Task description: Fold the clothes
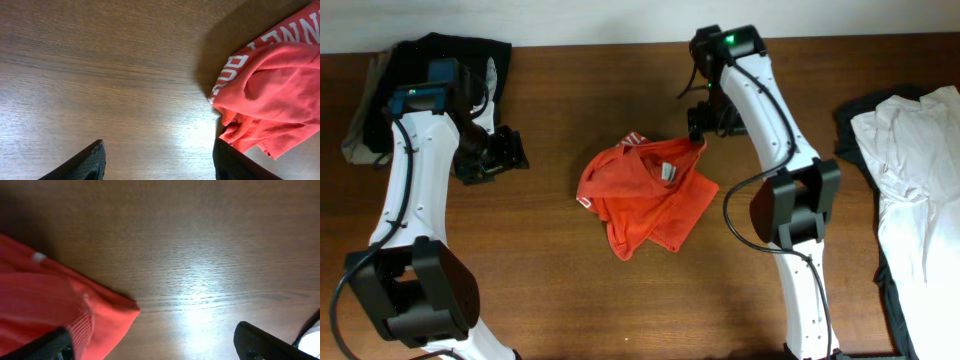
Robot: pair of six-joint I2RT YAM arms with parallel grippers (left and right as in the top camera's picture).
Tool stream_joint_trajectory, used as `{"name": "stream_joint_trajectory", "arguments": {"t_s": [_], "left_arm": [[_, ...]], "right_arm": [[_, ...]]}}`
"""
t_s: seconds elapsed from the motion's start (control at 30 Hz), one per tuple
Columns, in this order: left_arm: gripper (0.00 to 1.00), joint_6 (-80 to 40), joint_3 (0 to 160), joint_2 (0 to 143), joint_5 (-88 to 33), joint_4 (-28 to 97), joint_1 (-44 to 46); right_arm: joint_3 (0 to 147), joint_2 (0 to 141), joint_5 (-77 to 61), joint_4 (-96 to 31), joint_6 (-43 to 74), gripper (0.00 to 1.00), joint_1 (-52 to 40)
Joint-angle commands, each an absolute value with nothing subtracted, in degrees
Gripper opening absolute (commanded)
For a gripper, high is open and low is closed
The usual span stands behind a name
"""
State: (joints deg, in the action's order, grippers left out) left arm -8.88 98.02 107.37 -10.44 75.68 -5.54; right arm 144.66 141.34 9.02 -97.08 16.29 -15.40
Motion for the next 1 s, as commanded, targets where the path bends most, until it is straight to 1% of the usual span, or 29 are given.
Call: {"name": "stream_joint_trajectory", "arguments": {"t_s": [0.0,0.23,0.3,0.33,0.43,0.53,0.6,0.73,0.83,0.97], "left_arm": [[0.69,-9.4,97.3,107.8,-10.2,75.8,-5.7],[0.68,-9.4,97.3,107.8,-10.2,76.0,-5.7],[0.68,-9.4,97.3,107.8,-10.2,76.0,-5.7],[0.68,-9.4,97.3,107.8,-10.2,76.0,-5.7],[0.68,-9.4,97.3,107.8,-10.2,75.9,-5.7],[0.68,-9.4,97.3,107.8,-10.2,75.7,-5.7],[0.68,-9.4,97.3,107.8,-10.2,75.7,-5.7],[0.68,-9.4,97.3,107.8,-10.2,75.7,-5.7],[0.68,-9.4,97.3,107.8,-10.2,75.6,-5.7],[0.68,-9.4,97.3,107.8,-10.2,75.7,-5.7]], "right_arm": [[146.0,138.6,10.5,-97.4,16.3,0.99,-15.3],[144.7,138.6,7.5,-97.4,14.0,0.99,-15.3],[144.7,138.6,5.1,-97.4,14.0,0.99,-15.3],[144.7,138.3,1.7,-97.3,13.6,1.00,-15.4],[144.7,137.6,-7.2,-97.3,5.8,0.96,-16.1],[144.5,137.6,-15.4,-97.3,-6.9,0.96,-18.4],[143.5,137.9,-15.9,-97.3,-11.1,0.97,-20.4],[140.1,138.4,-15.9,-95.9,-12.1,0.96,-23.3],[135.2,138.4,-18.0,-91.4,-14.9,0.94,-25.3],[128.5,138.4,-18.0,-85.8,-15.0,0.93,-26.9]]}}
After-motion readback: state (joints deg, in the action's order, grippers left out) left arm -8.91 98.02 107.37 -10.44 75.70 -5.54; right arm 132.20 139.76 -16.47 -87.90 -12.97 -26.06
